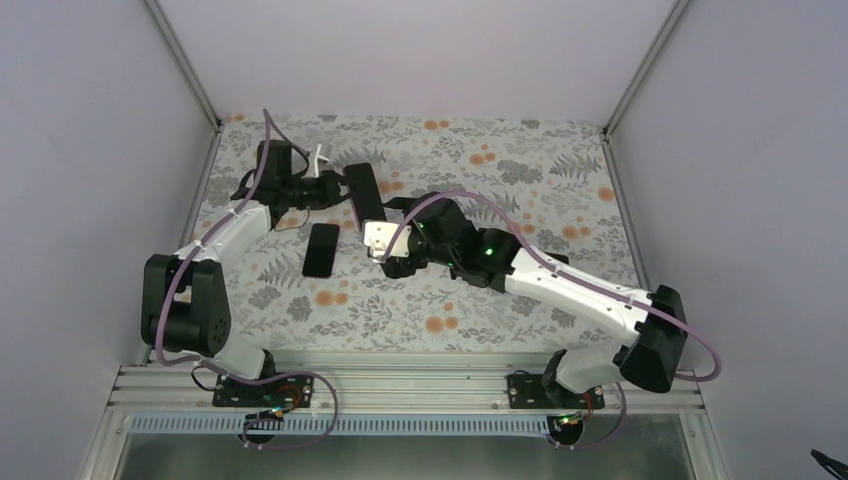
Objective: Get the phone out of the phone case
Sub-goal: Place the phone at the center of the board.
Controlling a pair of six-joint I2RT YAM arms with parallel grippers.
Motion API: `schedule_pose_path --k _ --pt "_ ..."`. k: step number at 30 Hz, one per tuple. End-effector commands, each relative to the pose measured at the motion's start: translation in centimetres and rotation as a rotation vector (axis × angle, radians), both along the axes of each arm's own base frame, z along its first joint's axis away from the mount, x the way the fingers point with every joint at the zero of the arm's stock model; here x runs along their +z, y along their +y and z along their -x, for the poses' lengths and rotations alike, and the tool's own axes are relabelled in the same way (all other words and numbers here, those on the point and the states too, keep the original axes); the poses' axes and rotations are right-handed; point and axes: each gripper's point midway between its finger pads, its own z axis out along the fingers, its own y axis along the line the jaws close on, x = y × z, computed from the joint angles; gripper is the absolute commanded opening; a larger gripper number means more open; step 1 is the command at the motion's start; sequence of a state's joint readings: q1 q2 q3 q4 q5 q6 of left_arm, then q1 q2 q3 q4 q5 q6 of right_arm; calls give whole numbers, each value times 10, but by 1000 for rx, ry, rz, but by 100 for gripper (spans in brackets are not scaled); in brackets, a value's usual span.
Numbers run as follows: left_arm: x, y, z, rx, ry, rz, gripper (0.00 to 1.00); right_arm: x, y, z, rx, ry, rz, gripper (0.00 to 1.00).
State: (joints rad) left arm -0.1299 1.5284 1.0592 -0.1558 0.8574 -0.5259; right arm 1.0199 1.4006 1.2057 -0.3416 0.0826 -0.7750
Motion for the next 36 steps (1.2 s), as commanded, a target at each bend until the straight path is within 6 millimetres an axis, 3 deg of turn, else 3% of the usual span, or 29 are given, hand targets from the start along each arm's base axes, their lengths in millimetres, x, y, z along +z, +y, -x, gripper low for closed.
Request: schedule_pose_path --k 1,6,15,36 --pt "-27 -3 19 -102 16 -29 2 2 -3 24 46 131 -43 99" --pt "-65 -1 34 -164 94 -90 2 7 -1 17 17 156 -66 99" --pt "-112 2 49 -226 201 -151 2 16 -1 4 -12 189 -105 99" --pt "-165 14 24 -173 320 -266 3 16 -3 -4 -30 210 -118 99"
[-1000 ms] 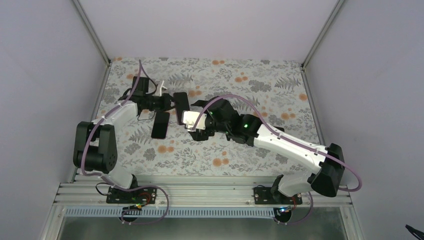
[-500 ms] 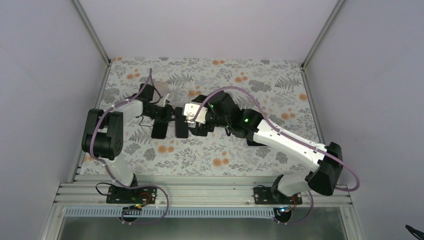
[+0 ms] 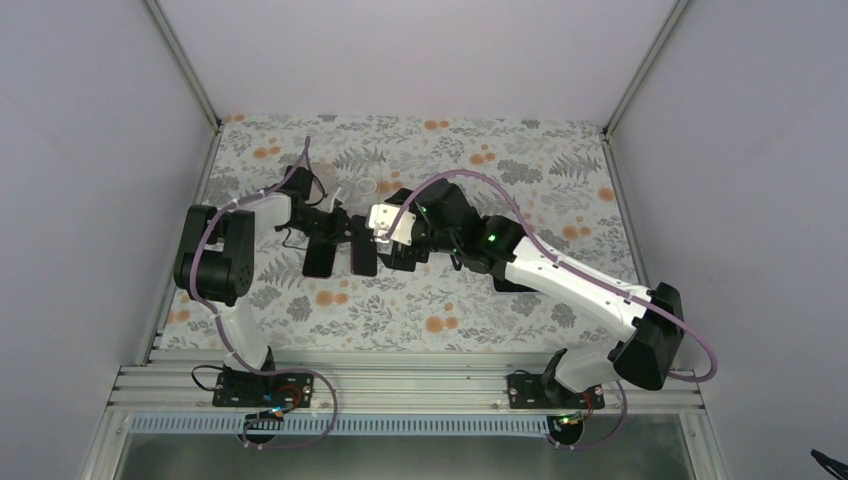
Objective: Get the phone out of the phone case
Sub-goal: Place the phone at the center of the board.
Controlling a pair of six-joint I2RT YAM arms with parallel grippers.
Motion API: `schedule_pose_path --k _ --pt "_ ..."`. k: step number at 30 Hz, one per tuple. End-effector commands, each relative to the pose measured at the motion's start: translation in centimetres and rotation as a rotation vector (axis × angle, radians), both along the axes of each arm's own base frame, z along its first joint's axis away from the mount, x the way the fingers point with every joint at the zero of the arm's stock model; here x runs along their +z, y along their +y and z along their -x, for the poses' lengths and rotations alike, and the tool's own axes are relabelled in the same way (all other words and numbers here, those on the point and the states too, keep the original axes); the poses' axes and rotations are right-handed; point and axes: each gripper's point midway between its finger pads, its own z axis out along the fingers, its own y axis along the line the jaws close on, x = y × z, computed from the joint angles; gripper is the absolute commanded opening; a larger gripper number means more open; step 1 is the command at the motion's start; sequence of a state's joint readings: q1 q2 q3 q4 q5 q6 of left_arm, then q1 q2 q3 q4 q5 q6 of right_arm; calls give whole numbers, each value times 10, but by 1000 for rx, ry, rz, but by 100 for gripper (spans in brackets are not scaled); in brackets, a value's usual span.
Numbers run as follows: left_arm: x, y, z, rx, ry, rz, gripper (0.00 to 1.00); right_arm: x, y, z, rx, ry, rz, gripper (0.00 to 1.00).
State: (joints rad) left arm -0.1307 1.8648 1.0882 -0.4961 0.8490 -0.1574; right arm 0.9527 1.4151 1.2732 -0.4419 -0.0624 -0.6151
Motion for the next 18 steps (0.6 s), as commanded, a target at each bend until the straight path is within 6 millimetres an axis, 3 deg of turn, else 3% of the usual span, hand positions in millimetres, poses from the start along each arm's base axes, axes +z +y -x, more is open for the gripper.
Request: schedule_pose_path --k 1,7,18 --pt "-13 9 -13 6 -32 -78 3 10 2 -3 -5 9 -37 99" --pt "-21 15 -15 18 -16 -123 16 9 1 -4 -8 13 -37 99" --pt "-21 23 -23 43 -38 -187 28 9 2 -6 -14 19 -40 99"
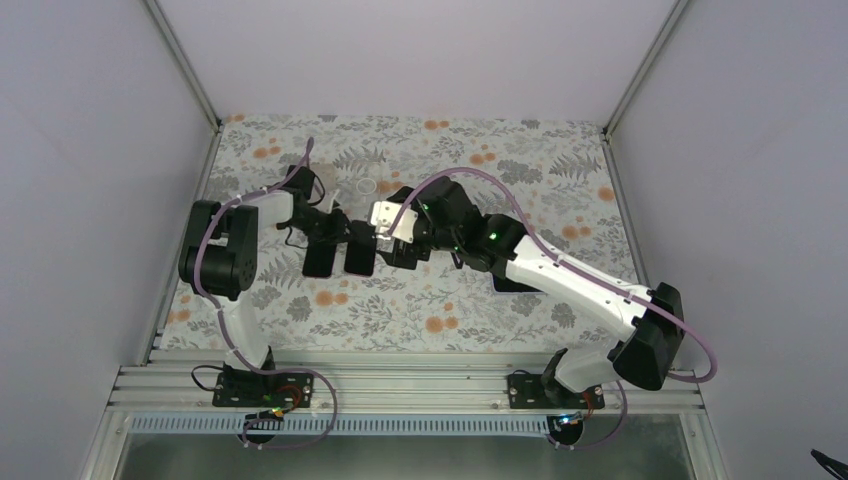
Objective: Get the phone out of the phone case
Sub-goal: Place the phone at the center of the board, then pick up the phone at the center of the board.
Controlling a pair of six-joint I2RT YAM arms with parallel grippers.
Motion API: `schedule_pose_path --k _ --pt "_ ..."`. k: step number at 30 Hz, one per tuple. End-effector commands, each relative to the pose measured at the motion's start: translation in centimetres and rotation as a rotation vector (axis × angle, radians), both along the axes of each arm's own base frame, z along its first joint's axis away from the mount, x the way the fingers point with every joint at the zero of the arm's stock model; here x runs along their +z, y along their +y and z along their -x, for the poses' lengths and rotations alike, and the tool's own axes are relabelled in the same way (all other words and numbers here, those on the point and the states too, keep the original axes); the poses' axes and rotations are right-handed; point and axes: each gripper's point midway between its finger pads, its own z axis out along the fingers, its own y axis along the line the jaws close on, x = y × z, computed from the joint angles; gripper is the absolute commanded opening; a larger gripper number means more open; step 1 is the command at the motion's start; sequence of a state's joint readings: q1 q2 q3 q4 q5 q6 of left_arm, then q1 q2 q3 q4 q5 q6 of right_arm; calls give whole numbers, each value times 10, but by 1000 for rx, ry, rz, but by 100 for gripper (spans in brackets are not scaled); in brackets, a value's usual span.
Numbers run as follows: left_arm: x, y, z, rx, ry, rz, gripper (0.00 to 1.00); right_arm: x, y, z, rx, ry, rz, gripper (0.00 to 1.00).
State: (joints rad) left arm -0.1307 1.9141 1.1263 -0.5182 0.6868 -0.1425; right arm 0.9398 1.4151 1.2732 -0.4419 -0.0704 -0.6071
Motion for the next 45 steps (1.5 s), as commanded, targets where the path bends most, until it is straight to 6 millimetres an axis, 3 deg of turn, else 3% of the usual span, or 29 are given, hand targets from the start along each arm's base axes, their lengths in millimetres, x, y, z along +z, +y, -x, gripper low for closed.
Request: schedule_pose_path --k 1,5,10,15,18,24,29,33,37,43,45 --pt "7 5 -10 8 -44 -29 28 9 4 -3 -5 7 -33 99" --pt "11 8 -9 26 -52 -43 40 11 4 -5 -10 5 -36 99" --pt "31 8 -10 27 -112 -37 46 15 1 -10 -26 9 -45 99" --pt "62 3 -14 1 -212 1 52 24 -15 -26 -69 49 -84 99" --pt "80 2 -16 -8 -287 -3 59 25 -35 -34 -96 77 -86 99" --pt "126 -2 -23 -43 -485 -20 76 -1 -98 -47 -169 167 -33 99" --pt "171 -20 -25 -114 -696 -65 100 -38 -154 -42 -195 280 45 99" --pt "196 -38 -17 -186 -804 -59 100 -76 -204 -41 -230 360 131 99" --pt "212 -40 -19 -193 -856 -75 100 -109 -253 -45 -286 419 203 99" --pt "231 -38 -18 -190 -922 -88 100 -137 -315 -58 -373 466 274 99" --pt "231 -38 -18 -192 -922 -87 100 -147 -328 -61 -385 482 304 99"
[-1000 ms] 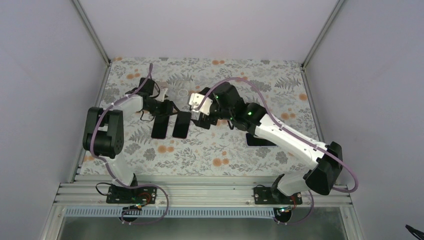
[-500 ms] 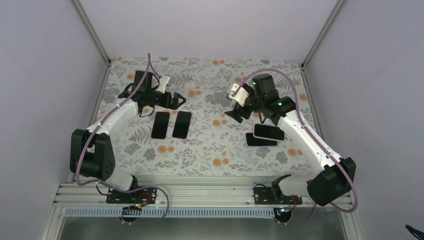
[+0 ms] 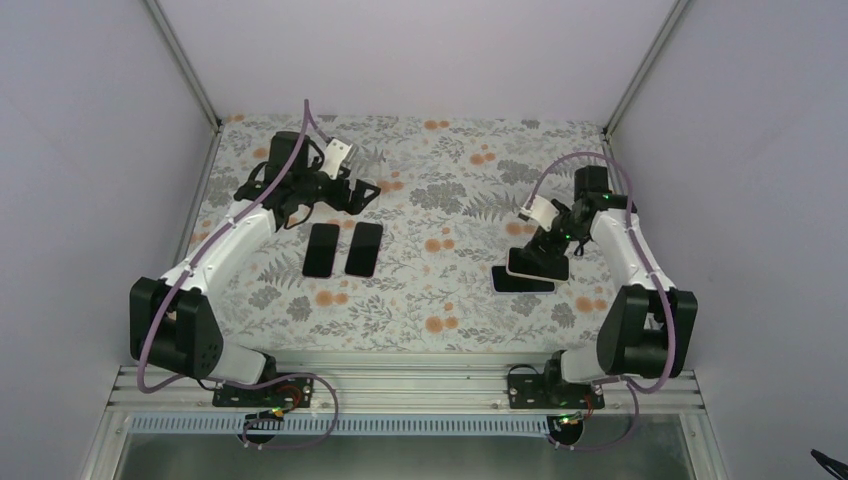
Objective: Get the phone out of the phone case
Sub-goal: Pick up the phone at the center of the board.
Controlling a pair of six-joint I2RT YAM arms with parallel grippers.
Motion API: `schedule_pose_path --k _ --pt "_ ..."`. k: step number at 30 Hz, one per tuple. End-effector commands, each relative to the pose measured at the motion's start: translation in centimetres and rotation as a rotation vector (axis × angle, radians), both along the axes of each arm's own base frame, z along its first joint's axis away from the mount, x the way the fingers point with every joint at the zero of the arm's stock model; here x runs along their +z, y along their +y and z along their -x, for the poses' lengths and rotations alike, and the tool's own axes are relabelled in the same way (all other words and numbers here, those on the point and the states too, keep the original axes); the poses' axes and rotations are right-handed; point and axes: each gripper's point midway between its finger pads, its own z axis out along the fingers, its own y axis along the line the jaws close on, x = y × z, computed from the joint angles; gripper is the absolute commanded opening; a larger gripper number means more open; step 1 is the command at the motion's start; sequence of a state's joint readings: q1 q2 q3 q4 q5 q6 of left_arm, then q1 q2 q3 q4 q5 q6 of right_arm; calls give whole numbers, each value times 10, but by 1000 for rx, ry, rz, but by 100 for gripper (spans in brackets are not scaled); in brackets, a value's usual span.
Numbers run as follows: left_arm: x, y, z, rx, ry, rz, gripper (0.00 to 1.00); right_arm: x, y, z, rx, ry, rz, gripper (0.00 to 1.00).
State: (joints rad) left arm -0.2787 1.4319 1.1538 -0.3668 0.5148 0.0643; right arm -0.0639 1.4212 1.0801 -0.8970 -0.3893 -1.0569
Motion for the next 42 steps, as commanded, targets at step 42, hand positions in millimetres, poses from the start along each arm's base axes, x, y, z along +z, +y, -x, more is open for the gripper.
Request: schedule_pose_path --k 42 --pt "15 -8 -7 -42 -58 20 100 -113 -48 11 219 254 191 80"
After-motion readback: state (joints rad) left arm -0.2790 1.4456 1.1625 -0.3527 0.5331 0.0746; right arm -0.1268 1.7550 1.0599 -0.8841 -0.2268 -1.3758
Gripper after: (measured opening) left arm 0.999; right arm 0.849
